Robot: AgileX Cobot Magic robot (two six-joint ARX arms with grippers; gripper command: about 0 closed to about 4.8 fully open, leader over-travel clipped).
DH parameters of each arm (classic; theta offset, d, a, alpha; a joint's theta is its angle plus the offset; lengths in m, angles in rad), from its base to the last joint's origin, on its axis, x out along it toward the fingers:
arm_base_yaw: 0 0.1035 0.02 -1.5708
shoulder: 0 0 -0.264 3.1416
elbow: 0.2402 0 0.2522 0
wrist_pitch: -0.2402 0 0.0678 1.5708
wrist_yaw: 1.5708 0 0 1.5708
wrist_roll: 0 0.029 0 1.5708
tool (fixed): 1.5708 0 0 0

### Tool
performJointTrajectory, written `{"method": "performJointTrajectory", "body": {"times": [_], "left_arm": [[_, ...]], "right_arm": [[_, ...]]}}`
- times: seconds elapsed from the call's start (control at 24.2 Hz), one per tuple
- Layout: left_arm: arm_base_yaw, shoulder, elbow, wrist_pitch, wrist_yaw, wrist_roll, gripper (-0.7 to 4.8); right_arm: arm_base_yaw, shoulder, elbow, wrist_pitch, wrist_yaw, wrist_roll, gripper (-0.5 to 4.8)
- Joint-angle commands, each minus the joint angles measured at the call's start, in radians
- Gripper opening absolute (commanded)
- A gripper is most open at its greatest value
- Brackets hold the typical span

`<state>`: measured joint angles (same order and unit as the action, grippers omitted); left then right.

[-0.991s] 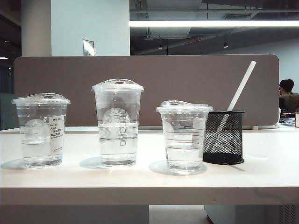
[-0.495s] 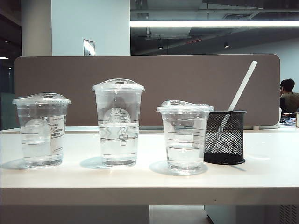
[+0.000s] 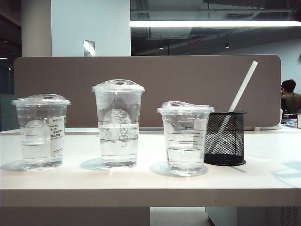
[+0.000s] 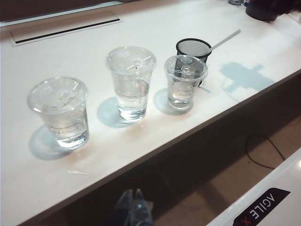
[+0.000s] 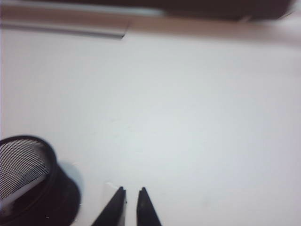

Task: Pick up the straw and insert it into the small coffee cup.

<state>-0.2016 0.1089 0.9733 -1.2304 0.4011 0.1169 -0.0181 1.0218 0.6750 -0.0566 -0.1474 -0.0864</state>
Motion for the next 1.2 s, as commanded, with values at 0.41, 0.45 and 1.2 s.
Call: {"method": "performJointTrajectory", "body": {"times": [0.41, 0.45, 1.2], "left_arm": [[0.003, 0.002, -0.003, 0.013, 0.006, 0.003, -0.04], [0.003, 0.002, -0.003, 0.013, 0.006, 0.003, -0.04], [0.003, 0.002, -0.003, 0.014, 0.006, 0.003, -0.04]], "right_arm": [[0.042, 0.317, -0.272, 0.759, -0.143, 0.248, 1.18], [0.048, 0.317, -0.296, 0.773, -0.143, 0.248, 1.18], [0.301, 0.315, -0.477, 1.08, -0.049, 0.27, 1.82]]}}
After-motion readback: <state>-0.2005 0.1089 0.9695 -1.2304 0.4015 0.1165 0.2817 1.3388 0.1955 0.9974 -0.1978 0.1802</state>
